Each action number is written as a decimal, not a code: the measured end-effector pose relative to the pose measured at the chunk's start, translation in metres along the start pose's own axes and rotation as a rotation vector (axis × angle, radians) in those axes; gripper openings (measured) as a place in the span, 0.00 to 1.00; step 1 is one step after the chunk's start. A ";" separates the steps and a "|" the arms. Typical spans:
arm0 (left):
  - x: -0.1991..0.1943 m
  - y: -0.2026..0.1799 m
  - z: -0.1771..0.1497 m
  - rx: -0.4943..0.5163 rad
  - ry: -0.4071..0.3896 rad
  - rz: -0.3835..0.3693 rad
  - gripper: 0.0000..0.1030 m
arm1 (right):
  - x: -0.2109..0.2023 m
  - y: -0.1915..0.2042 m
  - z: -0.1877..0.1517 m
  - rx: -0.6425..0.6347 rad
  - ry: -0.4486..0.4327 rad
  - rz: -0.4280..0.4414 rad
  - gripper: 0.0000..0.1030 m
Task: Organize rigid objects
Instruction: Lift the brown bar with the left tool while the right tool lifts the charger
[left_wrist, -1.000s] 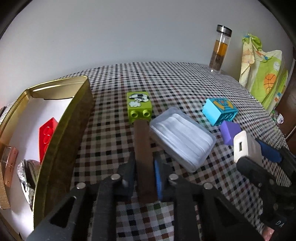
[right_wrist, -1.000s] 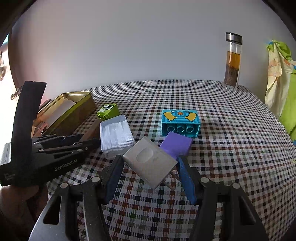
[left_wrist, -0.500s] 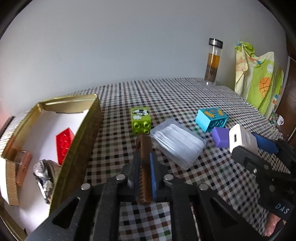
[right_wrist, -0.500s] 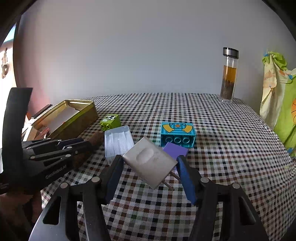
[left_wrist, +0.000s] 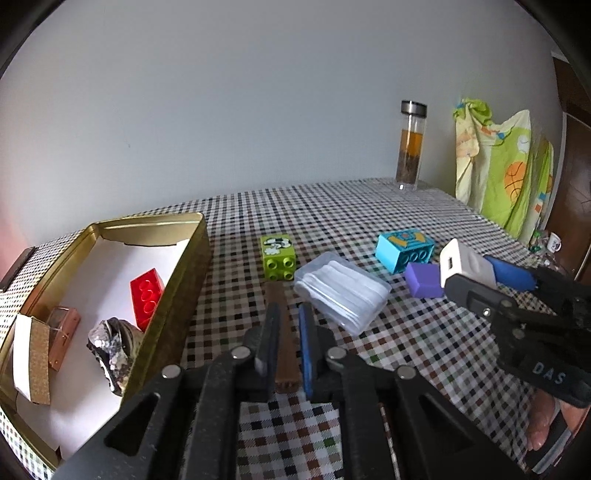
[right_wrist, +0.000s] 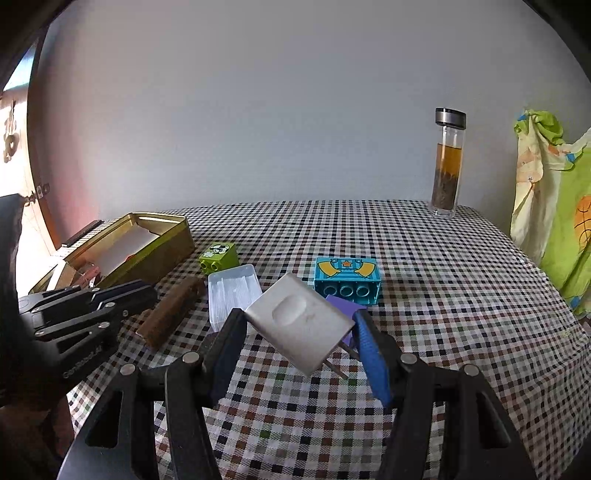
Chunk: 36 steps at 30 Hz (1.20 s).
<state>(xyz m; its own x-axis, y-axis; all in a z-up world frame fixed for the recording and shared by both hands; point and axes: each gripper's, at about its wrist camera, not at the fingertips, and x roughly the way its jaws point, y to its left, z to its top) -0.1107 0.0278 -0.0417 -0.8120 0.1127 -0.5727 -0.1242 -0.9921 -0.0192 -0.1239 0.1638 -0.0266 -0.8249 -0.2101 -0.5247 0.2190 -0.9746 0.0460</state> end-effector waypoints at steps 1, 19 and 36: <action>-0.002 0.000 0.000 0.000 -0.006 -0.002 0.08 | 0.000 0.000 0.000 0.000 -0.002 0.000 0.60; -0.031 0.001 -0.009 0.002 -0.123 -0.018 0.08 | -0.010 0.003 -0.002 -0.007 -0.062 0.004 0.60; 0.025 0.000 -0.002 0.008 0.139 -0.048 0.10 | -0.012 0.000 -0.002 0.011 -0.070 0.032 0.60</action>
<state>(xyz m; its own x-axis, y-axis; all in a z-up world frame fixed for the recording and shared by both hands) -0.1295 0.0308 -0.0579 -0.7182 0.1502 -0.6795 -0.1660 -0.9852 -0.0424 -0.1127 0.1669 -0.0217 -0.8522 -0.2459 -0.4619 0.2407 -0.9680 0.0713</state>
